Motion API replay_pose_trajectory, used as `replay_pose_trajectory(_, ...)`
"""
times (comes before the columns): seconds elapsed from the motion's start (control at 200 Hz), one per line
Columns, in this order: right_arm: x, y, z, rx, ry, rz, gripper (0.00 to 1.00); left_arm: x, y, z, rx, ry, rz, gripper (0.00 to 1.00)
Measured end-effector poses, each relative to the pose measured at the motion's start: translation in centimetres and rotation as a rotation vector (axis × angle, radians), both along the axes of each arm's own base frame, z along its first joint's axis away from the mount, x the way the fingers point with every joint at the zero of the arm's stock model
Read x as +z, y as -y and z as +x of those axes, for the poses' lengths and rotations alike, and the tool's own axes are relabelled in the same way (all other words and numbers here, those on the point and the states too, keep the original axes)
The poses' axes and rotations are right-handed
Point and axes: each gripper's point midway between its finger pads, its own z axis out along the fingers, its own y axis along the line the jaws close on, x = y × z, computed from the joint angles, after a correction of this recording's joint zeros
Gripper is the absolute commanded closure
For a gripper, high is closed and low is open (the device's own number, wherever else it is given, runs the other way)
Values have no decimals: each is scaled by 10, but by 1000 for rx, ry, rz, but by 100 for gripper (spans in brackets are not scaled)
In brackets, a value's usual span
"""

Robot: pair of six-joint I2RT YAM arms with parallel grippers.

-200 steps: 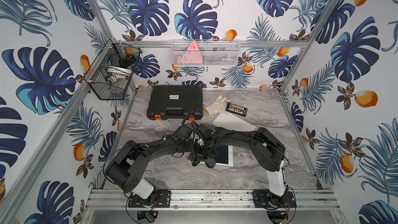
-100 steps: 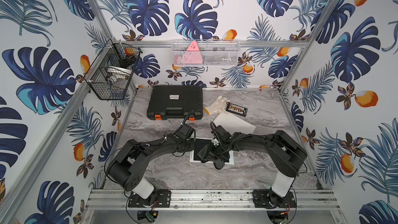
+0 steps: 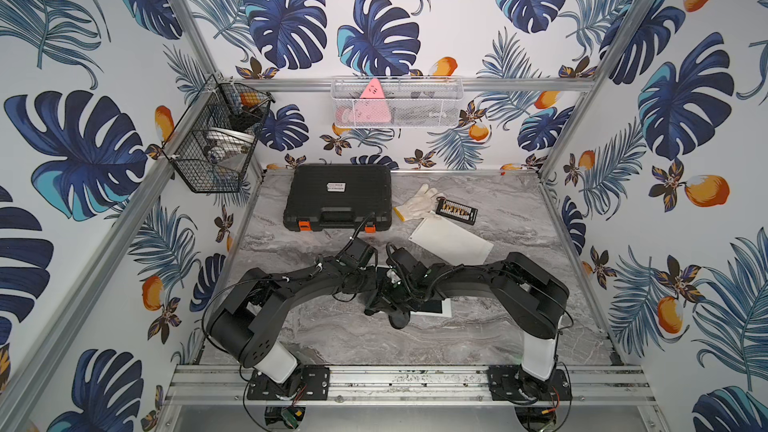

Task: Wipe the drawing tablet
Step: Wipe the dirt from the drawing tablet, then place the cleaning item at the center of the board.

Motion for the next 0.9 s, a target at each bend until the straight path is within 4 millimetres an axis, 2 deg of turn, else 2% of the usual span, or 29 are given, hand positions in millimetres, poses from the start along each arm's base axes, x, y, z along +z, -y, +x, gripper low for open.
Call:
replay_pose_trajectory(0.085,1,5,3,-22,-12,14,100,0,0,0,0,0,0,89)
replay_pose_trajectory(0.14,1,19,7,-55,-21,4,100,0,0,0,-2,1,1,89)
replay_pose_trajectory(0.4,-3,122,17,-242,-93,-129,100,1,0,1,-12,7,5,90)
replay_pose_trajectory(0.6,-3,212,27,-432,-161,-254,100,2,0,1,-25,15,8,90)
replay_pose_trajectory(0.686,-5,253,32,-511,-174,-363,100,2,-1,2,-24,20,10,90)
replay_pose_trajectory(0.801,-4,280,31,-513,-197,-443,100,1,-2,2,-6,16,9,90)
replay_pose_trajectory(0.901,1,282,28,-435,-161,-533,100,0,-2,2,4,11,6,90)
